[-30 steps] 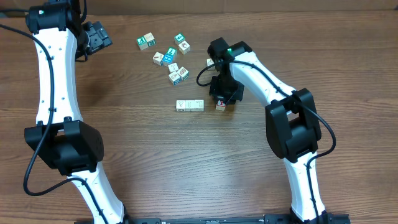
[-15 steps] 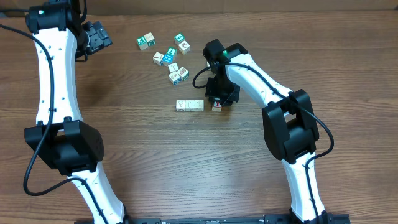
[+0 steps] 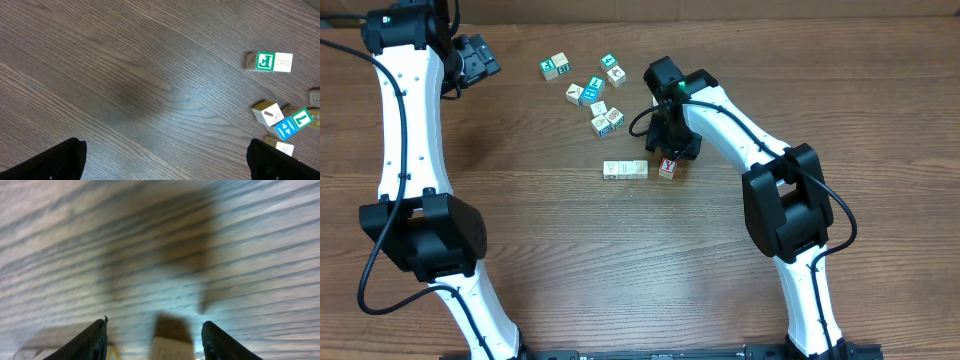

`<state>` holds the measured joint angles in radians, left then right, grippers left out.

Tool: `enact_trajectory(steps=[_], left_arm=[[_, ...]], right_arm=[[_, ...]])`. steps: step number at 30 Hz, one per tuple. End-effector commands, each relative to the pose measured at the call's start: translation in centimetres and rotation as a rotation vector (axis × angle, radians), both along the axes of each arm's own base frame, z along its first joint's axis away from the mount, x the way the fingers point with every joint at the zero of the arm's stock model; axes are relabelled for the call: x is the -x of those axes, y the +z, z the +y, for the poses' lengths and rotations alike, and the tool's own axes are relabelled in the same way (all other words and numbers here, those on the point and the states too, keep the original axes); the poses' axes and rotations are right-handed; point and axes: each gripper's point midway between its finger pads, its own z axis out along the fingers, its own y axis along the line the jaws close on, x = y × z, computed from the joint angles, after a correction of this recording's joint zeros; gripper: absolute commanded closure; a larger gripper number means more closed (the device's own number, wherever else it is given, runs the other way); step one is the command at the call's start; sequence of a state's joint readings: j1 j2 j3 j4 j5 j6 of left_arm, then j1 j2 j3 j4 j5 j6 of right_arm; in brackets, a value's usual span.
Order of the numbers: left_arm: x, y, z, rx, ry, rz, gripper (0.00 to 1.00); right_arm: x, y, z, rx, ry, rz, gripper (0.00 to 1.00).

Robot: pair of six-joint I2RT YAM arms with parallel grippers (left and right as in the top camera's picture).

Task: Form a horizontal line
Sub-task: 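Lower the pretzel block onto the table at the row's right end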

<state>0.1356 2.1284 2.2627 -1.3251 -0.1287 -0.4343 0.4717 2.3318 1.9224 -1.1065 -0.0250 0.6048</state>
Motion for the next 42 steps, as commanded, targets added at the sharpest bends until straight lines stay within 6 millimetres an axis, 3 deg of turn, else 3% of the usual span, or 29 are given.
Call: enact_trajectory(steps=[1,10,13,19,29,42], left_arm=[[0.0,0.9,0.2,-0.018,-0.013,-0.015,0.0],[0.0,0.9,0.2,-0.018,-0.013,-0.015,0.01],[0.0,0.9,0.2,-0.018,-0.013,-0.015,0.0],[0.0,0.9,0.2,-0.018,-0.013,-0.015,0.01],[0.0,0.9,0.2,-0.018,-0.013,-0.015,0.01],[0.0,0.9,0.2,-0.018,-0.013,-0.015,0.0]], right_arm=[[-1.8,0.3,-2.2,0.079,-0.087,-0.065,0.43],[-2.6,0.3,-4.7,0.124,-0.158,-0.077,0.58],[-1.6,0.2,-5.2,0.14,-0.174,-0.035,0.74],[0.8,0.0,-4.7,0.121,-0.158,0.07,0.95],[2.1,0.0,-2.4,0.033,-0.048,0.121,0.96],[2.7,0.0,-1.2,0.035,-0.01,0.119,0.96]])
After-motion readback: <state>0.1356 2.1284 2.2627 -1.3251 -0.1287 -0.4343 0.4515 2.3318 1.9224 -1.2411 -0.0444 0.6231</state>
